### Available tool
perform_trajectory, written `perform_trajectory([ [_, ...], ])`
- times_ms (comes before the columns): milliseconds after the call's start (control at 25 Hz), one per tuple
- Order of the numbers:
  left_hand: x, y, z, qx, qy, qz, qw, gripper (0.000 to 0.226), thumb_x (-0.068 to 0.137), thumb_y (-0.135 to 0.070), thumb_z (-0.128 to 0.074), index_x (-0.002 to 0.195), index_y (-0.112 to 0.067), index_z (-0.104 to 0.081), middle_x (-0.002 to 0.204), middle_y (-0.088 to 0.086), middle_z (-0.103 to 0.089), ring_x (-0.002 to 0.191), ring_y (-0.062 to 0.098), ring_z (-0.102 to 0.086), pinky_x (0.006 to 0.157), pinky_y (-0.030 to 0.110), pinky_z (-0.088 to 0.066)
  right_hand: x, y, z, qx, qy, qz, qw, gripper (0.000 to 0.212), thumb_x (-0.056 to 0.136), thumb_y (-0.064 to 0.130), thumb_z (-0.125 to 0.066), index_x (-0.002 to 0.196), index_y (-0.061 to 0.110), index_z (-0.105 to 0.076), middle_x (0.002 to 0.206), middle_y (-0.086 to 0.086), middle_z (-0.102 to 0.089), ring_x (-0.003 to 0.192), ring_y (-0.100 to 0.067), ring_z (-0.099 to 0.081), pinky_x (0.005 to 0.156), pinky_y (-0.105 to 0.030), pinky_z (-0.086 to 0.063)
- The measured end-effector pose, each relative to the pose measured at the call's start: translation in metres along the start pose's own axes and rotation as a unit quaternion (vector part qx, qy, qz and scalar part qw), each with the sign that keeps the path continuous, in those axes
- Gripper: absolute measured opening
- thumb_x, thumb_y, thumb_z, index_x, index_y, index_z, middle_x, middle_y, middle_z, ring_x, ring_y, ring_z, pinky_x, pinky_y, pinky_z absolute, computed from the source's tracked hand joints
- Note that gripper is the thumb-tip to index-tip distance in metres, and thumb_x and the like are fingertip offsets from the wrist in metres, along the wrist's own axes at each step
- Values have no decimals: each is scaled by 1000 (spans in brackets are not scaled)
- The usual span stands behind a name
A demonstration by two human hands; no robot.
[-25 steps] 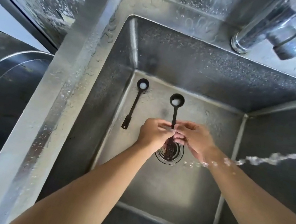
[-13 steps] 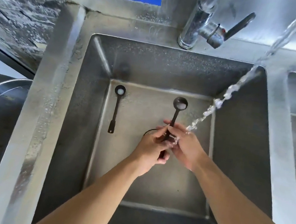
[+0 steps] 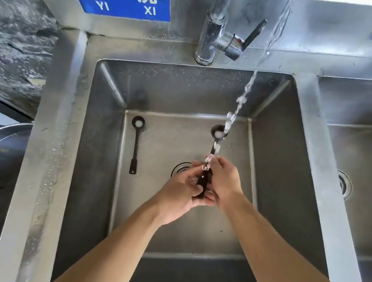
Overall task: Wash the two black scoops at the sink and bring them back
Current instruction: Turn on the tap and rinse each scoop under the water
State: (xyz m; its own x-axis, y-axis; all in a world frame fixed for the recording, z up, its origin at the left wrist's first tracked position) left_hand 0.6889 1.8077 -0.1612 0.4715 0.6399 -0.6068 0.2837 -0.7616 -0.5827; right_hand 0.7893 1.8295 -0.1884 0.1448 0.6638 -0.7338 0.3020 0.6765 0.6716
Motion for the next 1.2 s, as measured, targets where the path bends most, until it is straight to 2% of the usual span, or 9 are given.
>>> perform_trajectory([
  [80,-1,-1,8,51,-52,-14,997,32,98,15,-34,110,9,-63,83,19,-66,64,26,-66,62,37,-60,0,6,-2,-1,-14,8,1000,18,103,29,-53,104,13,-62,94,-7,-82,82,-36,-78,71,-50,-61],
  [160,-3,-2,12,101,-89,-38,990,29,99,10,-37,101,10,-65,80,18,-68,64,27,-68,54,36,-58,-3,7,-9,13,1,4,1000,14,102,27,-55,103,17,-65,93,-8,-82,87,-34,-79,67,-45,-63],
  [240,-6,0,13,113,-106,-54,986,31,100,7,-39,100,5,-69,77,16,-73,67,30,-73,56,37,-60,-8,7,-13,15,12,2,1000,14,102,20,-55,101,19,-68,93,-9,-82,84,-32,-79,63,-40,-63],
  [400,-15,6,14,113,-117,-52,985,25,102,1,-47,98,4,-72,82,21,-77,75,36,-77,66,40,-64,-16,1,-9,-7,8,10,1000,18,105,16,-50,107,14,-68,94,-10,-82,79,-30,-76,81,-48,-63],
  [640,-31,23,13,165,-111,-12,980,30,101,-22,-62,88,3,-71,78,23,-77,70,40,-76,58,40,-64,-38,2,-14,34,41,3,999,18,105,14,-53,112,8,-68,91,-19,-77,70,-26,-73,77,-46,-64],
  [880,-52,10,34,288,-171,-67,940,33,86,-35,-67,69,-7,-72,62,13,-73,54,24,-69,54,37,-55,-57,8,-6,13,83,-7,996,22,106,8,-49,112,1,-68,87,-19,-71,53,-16,-58,52,-29,-58],
  [960,-52,5,49,267,-227,-71,934,21,89,-21,-61,76,-10,-74,68,10,-74,63,20,-69,60,38,-54,-60,8,1,-24,98,-5,995,23,106,7,-48,113,1,-69,85,-17,-72,52,-15,-55,49,-28,-54],
  [1080,-30,5,43,111,-218,-34,969,25,100,-21,-52,97,-8,-74,89,11,-78,82,25,-75,74,40,-61,-69,7,3,-80,139,-10,987,23,104,5,-50,108,0,-72,76,-13,-70,55,-17,-60,48,-29,-50],
  [1200,-7,2,19,9,-174,-30,984,24,101,-21,-55,101,1,-65,85,19,-72,60,28,-66,56,40,-55,-76,5,6,-121,157,-15,980,22,103,4,-51,107,-3,-72,80,-18,-69,58,-17,-63,48,-29,-49],
])
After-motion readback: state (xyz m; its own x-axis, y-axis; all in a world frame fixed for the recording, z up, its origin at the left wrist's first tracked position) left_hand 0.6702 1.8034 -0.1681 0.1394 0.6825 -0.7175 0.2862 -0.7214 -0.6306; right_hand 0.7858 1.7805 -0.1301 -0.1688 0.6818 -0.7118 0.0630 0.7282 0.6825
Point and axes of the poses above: each hand's wrist, its own x-axis towards the middle knuckle, its own z-axis out of the back of the hand, y = z × x, the point moved 9 cm from there along x, towards the middle knuckle
